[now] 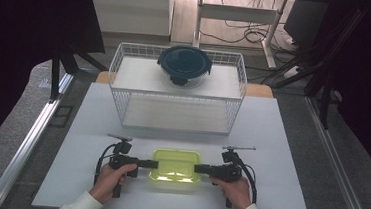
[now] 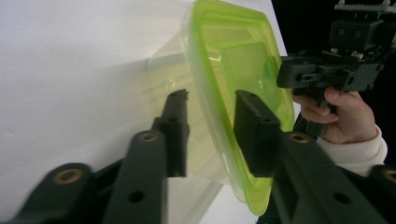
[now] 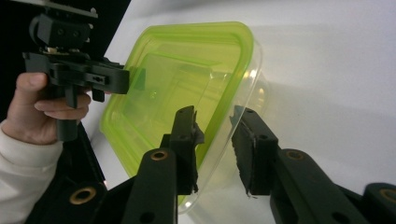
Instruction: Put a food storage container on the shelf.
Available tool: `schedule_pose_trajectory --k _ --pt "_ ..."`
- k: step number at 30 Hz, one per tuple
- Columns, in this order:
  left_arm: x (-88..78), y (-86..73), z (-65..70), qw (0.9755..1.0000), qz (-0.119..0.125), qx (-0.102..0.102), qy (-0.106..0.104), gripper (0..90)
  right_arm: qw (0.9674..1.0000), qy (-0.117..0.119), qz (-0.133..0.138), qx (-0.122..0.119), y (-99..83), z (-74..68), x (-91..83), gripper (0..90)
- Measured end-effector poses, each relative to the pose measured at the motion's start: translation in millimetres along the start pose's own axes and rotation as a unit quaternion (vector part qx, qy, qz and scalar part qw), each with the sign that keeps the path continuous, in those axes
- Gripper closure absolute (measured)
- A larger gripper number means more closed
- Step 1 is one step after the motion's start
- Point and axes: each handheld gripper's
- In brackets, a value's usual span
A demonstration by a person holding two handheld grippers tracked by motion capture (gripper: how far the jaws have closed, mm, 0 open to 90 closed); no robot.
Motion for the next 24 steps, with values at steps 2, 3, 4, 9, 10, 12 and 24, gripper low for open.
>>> schedule_pose_trajectory --k 2,3,4,9,10,12,24 --pt "0.2 -0.3 0.6 1.0 0.004 -0.001 0.002 68.7 1.0 -0.004 0.003 0.004 -0.9 -1.8 -0.7 70.8" --pt "-0.1 -0.7 1.8 1.0 0.006 0.005 0.005 69.0 1.0 -0.005 0.002 0.004 -1.2 -2.6 -1.2 71.2" --pt "-0.1 -0.7 1.8 1.0 0.006 0.005 0.005 69.4 1.0 -0.005 0.002 0.004 -1.2 -2.6 -1.2 71.2" --pt "-1.9 -1.9 4.9 0.9998 0.012 0.01 0.01 70.8 1.0 -0.006 0.003 0.007 -1.9 -6.5 -3.7 73.0" --pt "-1.9 -1.9 4.9 0.9998 0.012 0.01 0.01 71.3 1.0 -0.004 0.005 0.003 -1.8 -7.3 -4.4 73.3" --pt "-2.8 -2.2 6.1 0.9997 0.015 0.014 0.011 72.3 1.0 -0.002 0.008 0.0 -1.2 -10.1 -6.8 74.4" --pt "-10.3 -1.8 21.7 0.9984 0.029 0.044 0.021 75.6 0.999 -0.007 0.023 -0.039 2.8 -24.8 -19.0 77.8"
Point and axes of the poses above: each handheld gripper's, and its own axes: x roughly forward along the jaws, y roughly out of its top, z roughly to its right
